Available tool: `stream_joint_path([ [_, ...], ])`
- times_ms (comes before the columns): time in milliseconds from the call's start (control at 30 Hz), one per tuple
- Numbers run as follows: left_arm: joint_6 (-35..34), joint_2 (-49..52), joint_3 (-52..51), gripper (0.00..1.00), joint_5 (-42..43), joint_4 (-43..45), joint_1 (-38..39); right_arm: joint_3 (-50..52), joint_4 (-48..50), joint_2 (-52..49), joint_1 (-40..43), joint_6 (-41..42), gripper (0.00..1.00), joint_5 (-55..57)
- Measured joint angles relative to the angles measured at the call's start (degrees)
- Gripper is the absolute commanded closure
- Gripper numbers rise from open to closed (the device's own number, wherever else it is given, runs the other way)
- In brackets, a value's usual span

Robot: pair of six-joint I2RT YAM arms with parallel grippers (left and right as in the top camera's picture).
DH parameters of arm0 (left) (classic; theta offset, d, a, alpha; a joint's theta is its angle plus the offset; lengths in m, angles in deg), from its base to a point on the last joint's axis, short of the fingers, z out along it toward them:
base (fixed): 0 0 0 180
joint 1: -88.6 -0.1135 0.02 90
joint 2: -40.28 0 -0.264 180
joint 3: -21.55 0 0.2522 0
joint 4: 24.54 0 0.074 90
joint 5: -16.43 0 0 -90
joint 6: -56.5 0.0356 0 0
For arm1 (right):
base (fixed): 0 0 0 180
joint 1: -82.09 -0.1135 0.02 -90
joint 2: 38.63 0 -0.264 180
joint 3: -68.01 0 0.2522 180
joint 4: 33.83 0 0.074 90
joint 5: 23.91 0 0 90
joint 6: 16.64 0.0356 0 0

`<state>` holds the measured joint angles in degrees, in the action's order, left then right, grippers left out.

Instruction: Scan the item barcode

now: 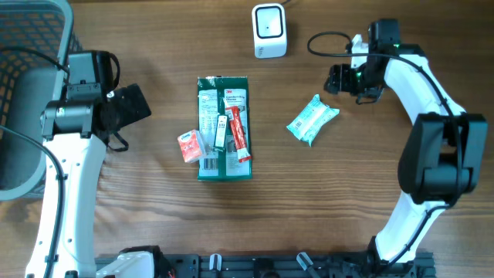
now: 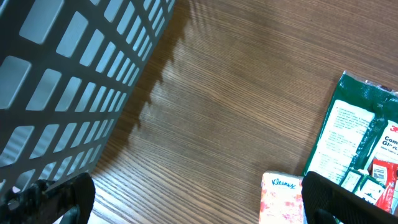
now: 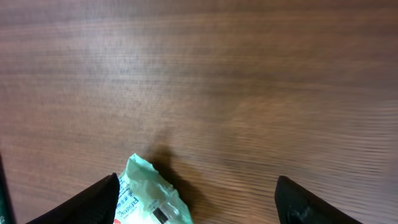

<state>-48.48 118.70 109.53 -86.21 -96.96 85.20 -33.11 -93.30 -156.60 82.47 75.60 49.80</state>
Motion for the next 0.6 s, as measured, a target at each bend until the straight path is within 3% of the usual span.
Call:
stream_joint_path([
  [200,0.0,0.0,0.0,0.0,0.0,0.0,0.0,2.4,-1.6,-1.0,0.0,-2.2,0.2,-5.6],
  [467,0.0,0.0,0.0,0.0,0.0,0.0,0.0,4.5,-10.9,-1.0,-0.1,-8.9,0.21,-12.9],
  [600,0.0,0.0,0.0,0.0,0.0,0.0,0.0,4.6,-15.8,-1.0,-0.5,-13.9,0.28,-18.0],
])
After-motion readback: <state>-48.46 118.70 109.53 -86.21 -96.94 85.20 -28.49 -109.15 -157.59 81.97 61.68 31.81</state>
